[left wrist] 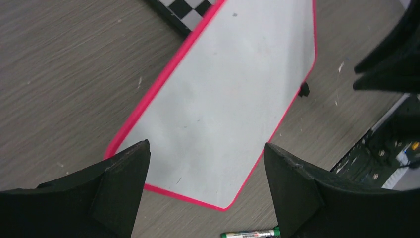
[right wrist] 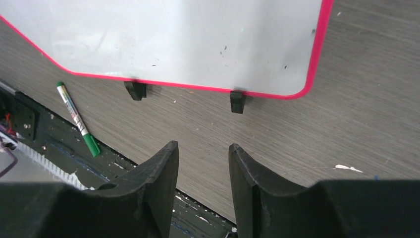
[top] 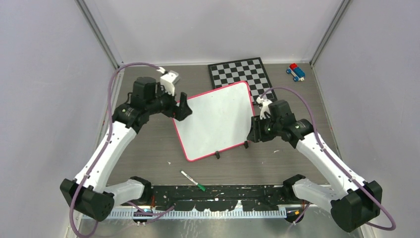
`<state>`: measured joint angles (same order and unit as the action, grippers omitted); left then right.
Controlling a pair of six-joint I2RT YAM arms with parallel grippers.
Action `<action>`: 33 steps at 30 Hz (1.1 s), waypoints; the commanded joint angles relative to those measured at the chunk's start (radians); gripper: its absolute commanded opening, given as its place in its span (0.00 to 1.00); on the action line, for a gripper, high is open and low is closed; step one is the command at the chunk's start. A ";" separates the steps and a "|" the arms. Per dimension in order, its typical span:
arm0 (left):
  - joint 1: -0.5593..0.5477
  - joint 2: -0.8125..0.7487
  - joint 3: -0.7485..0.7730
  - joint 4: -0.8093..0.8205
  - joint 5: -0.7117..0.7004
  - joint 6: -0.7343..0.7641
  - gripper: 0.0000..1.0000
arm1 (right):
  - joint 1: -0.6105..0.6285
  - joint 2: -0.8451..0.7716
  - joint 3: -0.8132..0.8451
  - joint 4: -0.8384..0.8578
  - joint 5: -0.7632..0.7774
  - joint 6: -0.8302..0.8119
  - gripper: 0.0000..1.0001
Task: Write a sentence on the whiteboard
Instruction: Move the whiteboard to the center of the board.
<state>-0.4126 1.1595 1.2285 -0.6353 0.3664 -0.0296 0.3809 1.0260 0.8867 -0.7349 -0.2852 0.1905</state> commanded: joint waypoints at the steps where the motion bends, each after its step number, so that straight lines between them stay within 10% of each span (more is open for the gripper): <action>1: 0.101 -0.081 -0.028 0.087 -0.006 -0.197 0.87 | 0.071 -0.005 -0.072 0.122 0.152 0.125 0.46; 10: 0.218 -0.116 -0.088 0.129 0.009 -0.276 0.87 | 0.172 0.111 -0.176 0.277 0.366 0.117 0.53; 33: 0.318 -0.085 -0.070 0.052 -0.027 -0.285 0.90 | 0.223 0.364 -0.054 0.287 0.329 0.087 0.38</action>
<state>-0.1184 1.0672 1.1271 -0.5793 0.3332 -0.3077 0.5934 1.3628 0.7872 -0.4889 0.0391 0.2874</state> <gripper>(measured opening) 0.903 0.385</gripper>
